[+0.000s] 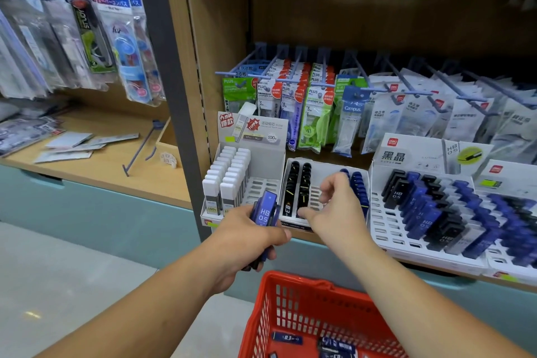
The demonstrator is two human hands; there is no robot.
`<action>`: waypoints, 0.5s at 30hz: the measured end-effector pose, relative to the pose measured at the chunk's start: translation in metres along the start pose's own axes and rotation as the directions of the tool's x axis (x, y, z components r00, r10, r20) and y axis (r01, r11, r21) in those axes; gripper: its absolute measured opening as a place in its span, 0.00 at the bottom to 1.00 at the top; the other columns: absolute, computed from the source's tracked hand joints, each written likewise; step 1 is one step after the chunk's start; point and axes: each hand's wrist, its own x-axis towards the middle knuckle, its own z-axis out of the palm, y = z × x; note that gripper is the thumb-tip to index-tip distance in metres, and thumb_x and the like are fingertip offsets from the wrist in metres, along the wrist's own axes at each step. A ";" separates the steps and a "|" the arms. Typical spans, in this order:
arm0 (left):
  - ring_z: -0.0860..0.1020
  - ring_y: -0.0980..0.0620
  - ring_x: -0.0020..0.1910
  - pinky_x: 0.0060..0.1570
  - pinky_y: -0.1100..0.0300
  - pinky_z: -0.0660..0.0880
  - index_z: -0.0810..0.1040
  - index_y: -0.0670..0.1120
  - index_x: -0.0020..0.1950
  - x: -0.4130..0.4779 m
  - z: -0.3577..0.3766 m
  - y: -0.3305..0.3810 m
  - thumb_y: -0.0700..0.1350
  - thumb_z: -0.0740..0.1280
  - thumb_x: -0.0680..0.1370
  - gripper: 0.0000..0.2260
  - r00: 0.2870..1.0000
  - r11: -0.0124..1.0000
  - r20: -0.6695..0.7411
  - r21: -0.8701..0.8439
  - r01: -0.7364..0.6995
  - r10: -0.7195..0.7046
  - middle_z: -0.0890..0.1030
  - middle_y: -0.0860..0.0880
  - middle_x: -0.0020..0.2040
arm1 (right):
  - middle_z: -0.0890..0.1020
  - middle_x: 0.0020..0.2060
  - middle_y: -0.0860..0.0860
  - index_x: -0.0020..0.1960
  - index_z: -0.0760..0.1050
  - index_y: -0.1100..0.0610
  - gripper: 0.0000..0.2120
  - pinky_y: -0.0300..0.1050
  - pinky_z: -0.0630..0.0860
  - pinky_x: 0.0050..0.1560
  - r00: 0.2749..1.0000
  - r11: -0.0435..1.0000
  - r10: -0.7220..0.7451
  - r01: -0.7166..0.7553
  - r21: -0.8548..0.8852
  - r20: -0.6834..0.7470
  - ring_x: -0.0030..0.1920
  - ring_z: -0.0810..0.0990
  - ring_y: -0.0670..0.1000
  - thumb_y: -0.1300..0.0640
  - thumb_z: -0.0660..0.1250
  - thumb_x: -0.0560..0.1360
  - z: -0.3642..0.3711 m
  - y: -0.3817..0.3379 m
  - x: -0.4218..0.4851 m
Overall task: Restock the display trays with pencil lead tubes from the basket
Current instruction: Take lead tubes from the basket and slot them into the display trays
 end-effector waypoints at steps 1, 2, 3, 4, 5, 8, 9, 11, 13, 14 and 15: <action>0.75 0.48 0.32 0.31 0.56 0.71 0.79 0.43 0.52 -0.001 0.000 0.002 0.44 0.79 0.73 0.12 1.000 1.000 0.014 0.009 0.004 -0.004 0.80 0.44 0.32 | 0.74 0.41 0.49 0.46 0.65 0.46 0.23 0.45 0.71 0.41 1.000 0.999 -0.015 0.016 0.048 -0.023 0.37 0.73 0.48 0.57 0.80 0.70 -0.002 -0.004 0.000; 0.75 0.48 0.31 0.31 0.56 0.71 0.79 0.43 0.51 -0.003 0.001 0.003 0.44 0.79 0.73 0.12 0.999 1.000 0.032 0.021 0.008 -0.008 0.80 0.44 0.31 | 0.75 0.40 0.49 0.46 0.67 0.46 0.19 0.47 0.73 0.42 0.999 0.993 -0.032 0.035 0.117 -0.028 0.37 0.73 0.49 0.55 0.79 0.71 -0.005 -0.009 -0.001; 0.75 0.48 0.31 0.31 0.57 0.71 0.79 0.44 0.51 -0.004 0.001 0.004 0.43 0.79 0.73 0.12 0.999 0.999 0.053 0.035 0.009 -0.011 0.80 0.44 0.32 | 0.76 0.39 0.48 0.46 0.71 0.46 0.14 0.49 0.75 0.42 0.999 0.978 -0.047 0.046 0.202 0.002 0.37 0.75 0.49 0.52 0.78 0.72 -0.009 -0.017 -0.003; 0.75 0.48 0.31 0.31 0.57 0.71 0.79 0.44 0.50 -0.005 0.001 0.005 0.43 0.79 0.73 0.12 0.997 0.999 0.074 0.046 0.008 -0.012 0.79 0.44 0.32 | 0.78 0.38 0.48 0.45 0.76 0.47 0.09 0.49 0.75 0.40 0.995 0.958 -0.053 0.027 0.285 0.083 0.37 0.76 0.50 0.49 0.76 0.74 -0.013 -0.026 -0.007; 0.76 0.47 0.32 0.31 0.56 0.71 0.79 0.44 0.50 -0.007 0.002 0.006 0.42 0.78 0.73 0.12 0.995 0.999 0.095 0.053 0.004 -0.009 0.79 0.44 0.32 | 0.80 0.38 0.49 0.45 0.80 0.48 0.07 0.47 0.74 0.38 0.978 0.938 -0.059 -0.014 0.346 0.199 0.37 0.77 0.49 0.47 0.76 0.75 -0.017 -0.034 -0.013; 0.76 0.48 0.33 0.34 0.55 0.70 0.80 0.45 0.52 -0.012 0.007 0.008 0.41 0.77 0.73 0.10 0.988 0.998 0.151 0.054 -0.021 0.013 0.79 0.45 0.33 | 0.83 0.41 0.54 0.47 0.85 0.50 0.05 0.42 0.72 0.35 0.902 0.939 -0.138 -0.012 0.343 0.410 0.35 0.76 0.49 0.50 0.77 0.74 -0.021 -0.043 -0.031; 0.76 0.49 0.32 0.34 0.56 0.71 0.81 0.45 0.53 -0.013 0.008 0.008 0.40 0.76 0.73 0.11 0.986 0.998 0.164 0.057 -0.027 0.017 0.79 0.46 0.33 | 0.83 0.40 0.54 0.47 0.85 0.52 0.03 0.43 0.72 0.34 0.898 0.940 -0.155 0.006 0.340 0.412 0.34 0.75 0.49 0.53 0.77 0.75 -0.023 -0.042 -0.034; 0.76 0.50 0.31 0.33 0.56 0.71 0.80 0.43 0.55 -0.014 0.011 0.010 0.41 0.77 0.73 0.13 0.983 0.996 0.180 0.079 -0.034 0.019 0.79 0.45 0.33 | 0.84 0.38 0.51 0.49 0.85 0.54 0.02 0.44 0.73 0.34 0.912 0.922 -0.123 -0.041 0.385 0.392 0.33 0.77 0.48 0.57 0.75 0.76 -0.027 -0.037 -0.036; 0.75 0.48 0.30 0.34 0.55 0.70 0.79 0.41 0.55 -0.013 0.012 0.009 0.41 0.78 0.72 0.14 0.979 0.994 0.203 0.100 -0.035 0.014 0.79 0.43 0.33 | 0.85 0.40 0.54 0.50 0.84 0.55 0.02 0.46 0.75 0.34 0.935 0.896 -0.049 -0.115 0.430 0.352 0.34 0.80 0.48 0.58 0.74 0.77 -0.034 -0.034 -0.037; 0.74 0.47 0.30 0.34 0.55 0.69 0.78 0.41 0.54 -0.013 0.013 0.009 0.41 0.78 0.72 0.14 0.976 0.993 0.217 0.113 -0.032 0.007 0.78 0.43 0.33 | 0.85 0.41 0.56 0.50 0.83 0.56 0.02 0.46 0.75 0.34 0.943 0.873 -0.011 -0.153 0.462 0.332 0.35 0.81 0.50 0.59 0.72 0.78 -0.038 -0.033 -0.037; 0.73 0.47 0.30 0.33 0.56 0.68 0.78 0.42 0.52 -0.013 0.014 0.008 0.41 0.79 0.72 0.14 0.973 0.992 0.229 0.124 -0.025 -0.004 0.77 0.43 0.32 | 0.86 0.42 0.57 0.50 0.81 0.57 0.02 0.46 0.76 0.34 0.946 0.846 0.022 -0.189 0.498 0.322 0.35 0.81 0.51 0.59 0.71 0.79 -0.041 -0.032 -0.036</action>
